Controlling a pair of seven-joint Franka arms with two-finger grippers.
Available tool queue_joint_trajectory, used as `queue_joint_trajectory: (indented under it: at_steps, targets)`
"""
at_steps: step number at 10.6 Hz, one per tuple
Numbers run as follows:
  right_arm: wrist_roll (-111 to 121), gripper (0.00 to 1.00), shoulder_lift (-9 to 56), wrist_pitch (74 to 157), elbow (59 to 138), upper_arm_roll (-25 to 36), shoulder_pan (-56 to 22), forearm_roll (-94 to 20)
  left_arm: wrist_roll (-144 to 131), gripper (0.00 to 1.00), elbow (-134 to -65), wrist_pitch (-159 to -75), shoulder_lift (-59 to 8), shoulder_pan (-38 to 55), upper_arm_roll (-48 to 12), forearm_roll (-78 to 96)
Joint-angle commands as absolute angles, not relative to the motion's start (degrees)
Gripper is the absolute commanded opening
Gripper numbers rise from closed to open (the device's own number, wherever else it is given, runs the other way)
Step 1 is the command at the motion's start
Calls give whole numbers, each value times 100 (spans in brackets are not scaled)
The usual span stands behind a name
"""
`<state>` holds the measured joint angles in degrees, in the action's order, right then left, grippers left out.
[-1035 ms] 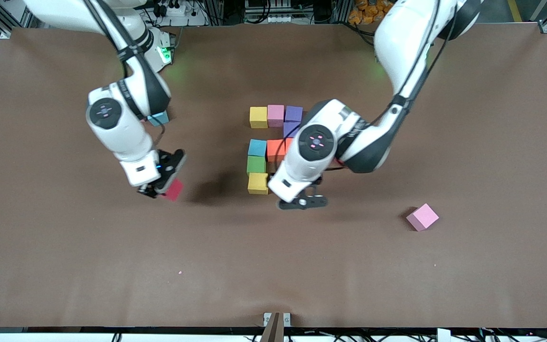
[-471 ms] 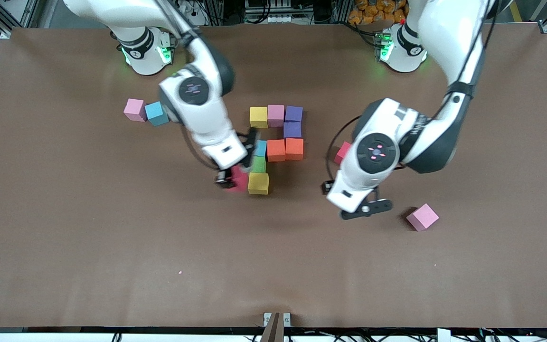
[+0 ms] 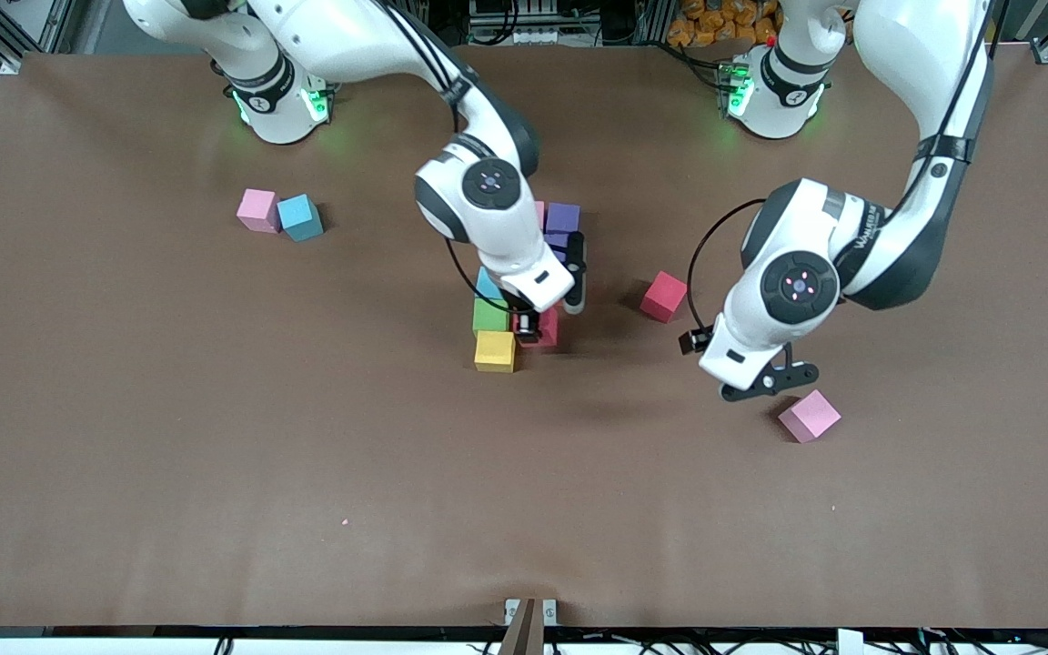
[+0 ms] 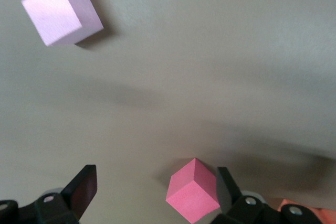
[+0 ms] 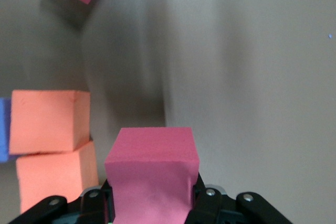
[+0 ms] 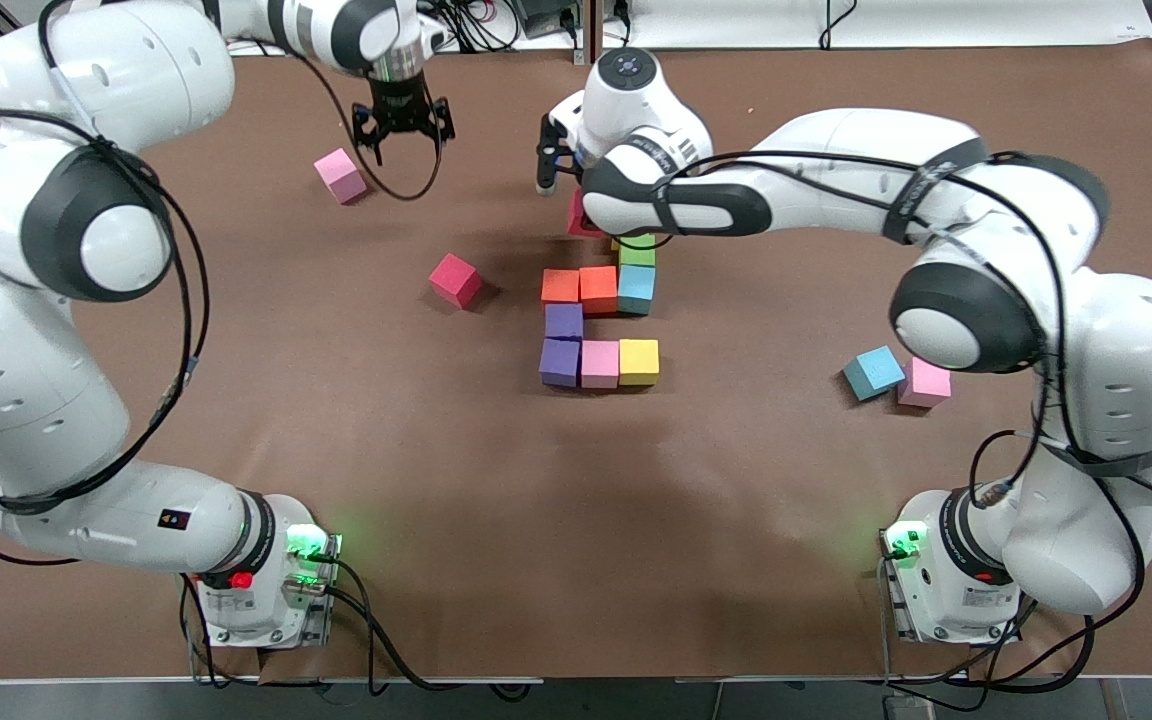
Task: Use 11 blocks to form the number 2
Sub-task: 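Carry red to column with the right gripper while the left gripper reaches pink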
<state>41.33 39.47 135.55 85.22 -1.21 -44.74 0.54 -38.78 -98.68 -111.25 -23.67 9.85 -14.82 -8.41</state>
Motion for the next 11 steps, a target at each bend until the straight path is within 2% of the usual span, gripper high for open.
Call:
queue_joint_trajectory:
  at_steps: [1,3,7,11]
  targets:
    - [4228,45,4236,13377,8078,-62,-4500,44,-3387,100,-11194,-11890,-1811,844,-1573,-853]
    - [4254,45,4429,13386,7937,-62,-4439,53,-2736,100,-11976,-12609,-1680,835,-1695,-826]
    - [4245,45,4693,13421,7928,-53,-4412,53,-2524,100,-12138,-12674,-1714,844,-2284,-835]
    - [4236,45,4772,13447,7936,-44,-4395,53,-1408,100,-12146,-12981,-1942,852,-2312,-896]
